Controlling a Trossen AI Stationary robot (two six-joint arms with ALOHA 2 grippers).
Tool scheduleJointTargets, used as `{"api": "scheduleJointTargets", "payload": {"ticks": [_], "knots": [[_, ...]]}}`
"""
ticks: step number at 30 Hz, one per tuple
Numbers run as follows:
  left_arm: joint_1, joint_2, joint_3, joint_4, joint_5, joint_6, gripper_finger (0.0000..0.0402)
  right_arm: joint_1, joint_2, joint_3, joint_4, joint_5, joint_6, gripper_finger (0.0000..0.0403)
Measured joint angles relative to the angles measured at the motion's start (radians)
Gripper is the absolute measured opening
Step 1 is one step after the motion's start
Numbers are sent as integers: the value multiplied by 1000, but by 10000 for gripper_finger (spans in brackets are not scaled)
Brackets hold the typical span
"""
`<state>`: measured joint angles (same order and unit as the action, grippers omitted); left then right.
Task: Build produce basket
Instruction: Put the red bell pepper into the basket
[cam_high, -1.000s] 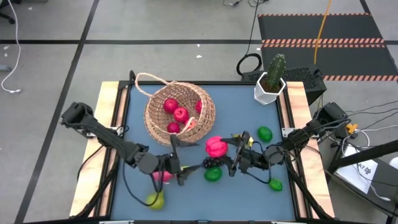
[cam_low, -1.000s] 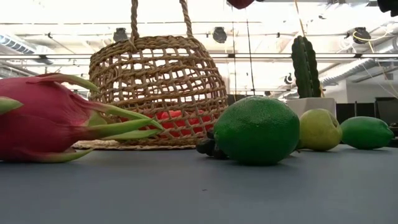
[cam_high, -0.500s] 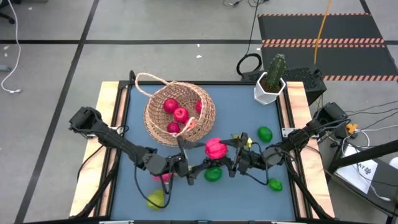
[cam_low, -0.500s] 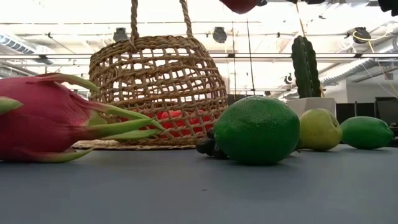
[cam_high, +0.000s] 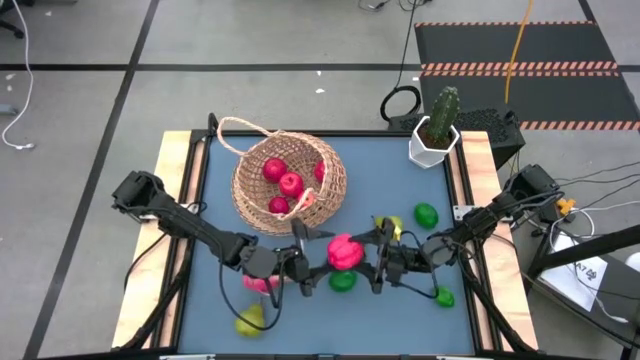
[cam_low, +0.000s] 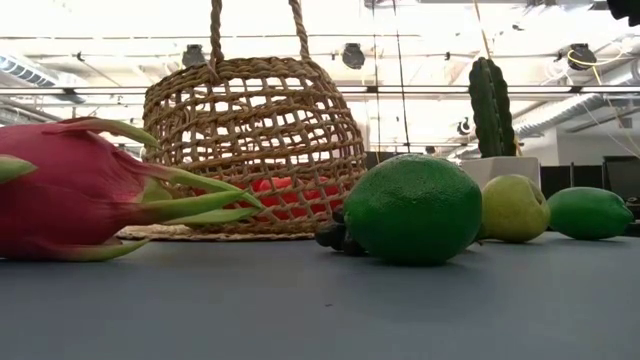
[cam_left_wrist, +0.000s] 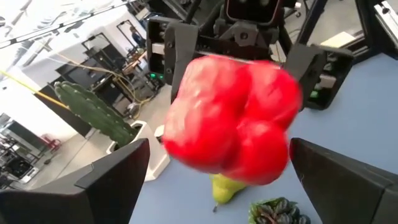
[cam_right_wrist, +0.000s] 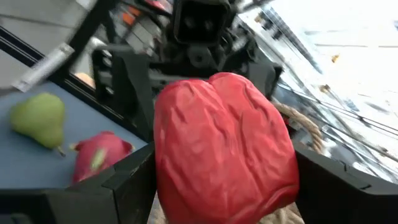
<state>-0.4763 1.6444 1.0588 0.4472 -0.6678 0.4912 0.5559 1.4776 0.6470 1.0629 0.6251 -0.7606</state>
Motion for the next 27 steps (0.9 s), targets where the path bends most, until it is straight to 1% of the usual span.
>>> {"api": "scheduleJointTargets", "payload": {"ticks": [3,7,11,13,21,24,27], "knots": [[-1,0,0,2,17,4,388,-6,0,0,1,-55,24,300],[-1,0,0,12,24,6,388,-16,0,0,2,-78,49,300],[-1,0,0,19,49,10,384,-22,0,0,0,-80,68,300],[-1,0,0,19,50,21,374,-22,0,0,1,-80,68,300],[-1,0,0,19,50,30,308,-22,0,0,2,-78,69,300],[-1,0,0,19,49,30,298,-22,0,0,2,-77,69,300],[-1,0,0,19,49,30,301,-22,0,0,2,-77,69,300]]}}
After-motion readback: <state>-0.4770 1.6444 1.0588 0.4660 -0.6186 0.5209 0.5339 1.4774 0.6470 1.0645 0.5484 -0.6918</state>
